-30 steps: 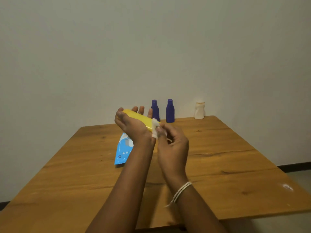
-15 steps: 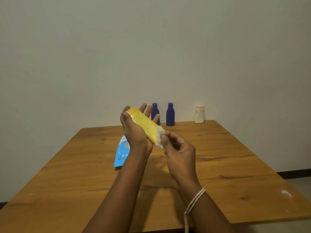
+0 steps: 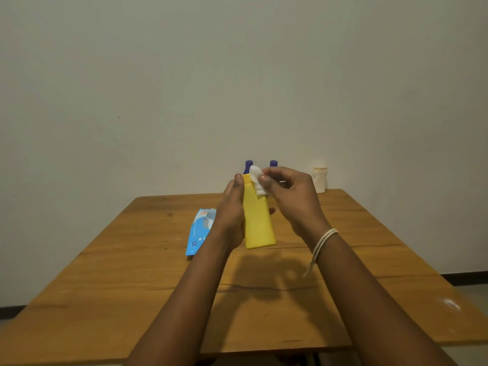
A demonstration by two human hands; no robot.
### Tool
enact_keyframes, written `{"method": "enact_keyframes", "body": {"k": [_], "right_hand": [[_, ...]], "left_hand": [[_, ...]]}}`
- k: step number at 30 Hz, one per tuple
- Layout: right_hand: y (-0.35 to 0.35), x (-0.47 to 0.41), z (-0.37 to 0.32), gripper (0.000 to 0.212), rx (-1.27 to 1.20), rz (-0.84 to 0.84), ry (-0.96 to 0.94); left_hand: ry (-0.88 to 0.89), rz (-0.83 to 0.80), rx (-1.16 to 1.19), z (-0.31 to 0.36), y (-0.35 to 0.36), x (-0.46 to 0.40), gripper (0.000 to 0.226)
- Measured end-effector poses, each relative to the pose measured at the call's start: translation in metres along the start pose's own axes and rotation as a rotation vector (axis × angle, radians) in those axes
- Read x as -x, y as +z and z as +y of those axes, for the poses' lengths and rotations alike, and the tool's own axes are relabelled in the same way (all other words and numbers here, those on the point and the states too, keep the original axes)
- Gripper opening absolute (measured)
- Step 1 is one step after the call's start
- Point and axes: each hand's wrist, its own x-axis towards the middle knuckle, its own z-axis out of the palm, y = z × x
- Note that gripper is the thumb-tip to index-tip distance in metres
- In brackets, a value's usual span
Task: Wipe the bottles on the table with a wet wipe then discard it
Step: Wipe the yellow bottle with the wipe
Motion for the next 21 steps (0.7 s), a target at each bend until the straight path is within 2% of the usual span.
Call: {"method": "enact_keyframes", "body": {"k": [4, 7, 8, 10, 13, 16, 18, 21], "right_hand": [[-0.005, 0.039, 0.025, 0.021, -0.060, -0.131, 0.037], [-0.004, 0.055, 0.034, 0.017, -0.115, -0.116, 0.038], [-0.002, 0.054, 0.032, 0.017, -0.143, -0.097, 0.035], [0.003, 0.046, 0.025, 0.019, -0.178, -0.056, 0.017], [0.014, 0.031, 0.012, 0.019, -0.119, -0.030, -0.031], [0.019, 0.021, 0.005, 0.022, -0.036, 0.019, -0.020], [0.020, 0.024, 0.003, 0.022, -0.001, 0.031, -0.027], [0.024, 0.049, 0.010, 0.021, 0.135, -0.035, -0.170]], "left_hand": [[0.035, 0.121, 0.077, 0.014, -0.003, -0.003, 0.062], [0.078, 0.366, -0.278, 0.013, 0.005, -0.003, 0.064], [0.097, 0.369, -0.355, 0.012, 0.008, 0.000, 0.066], [0.066, 0.216, -0.322, 0.005, 0.012, 0.004, 0.067], [-0.008, -0.006, -0.035, -0.005, 0.011, 0.010, 0.076], [-0.024, -0.173, 0.116, -0.005, 0.003, 0.010, 0.063], [-0.016, -0.168, 0.172, -0.001, 0.003, 0.010, 0.055], [0.048, -0.016, 0.286, 0.005, 0.002, 0.001, 0.051]]}}
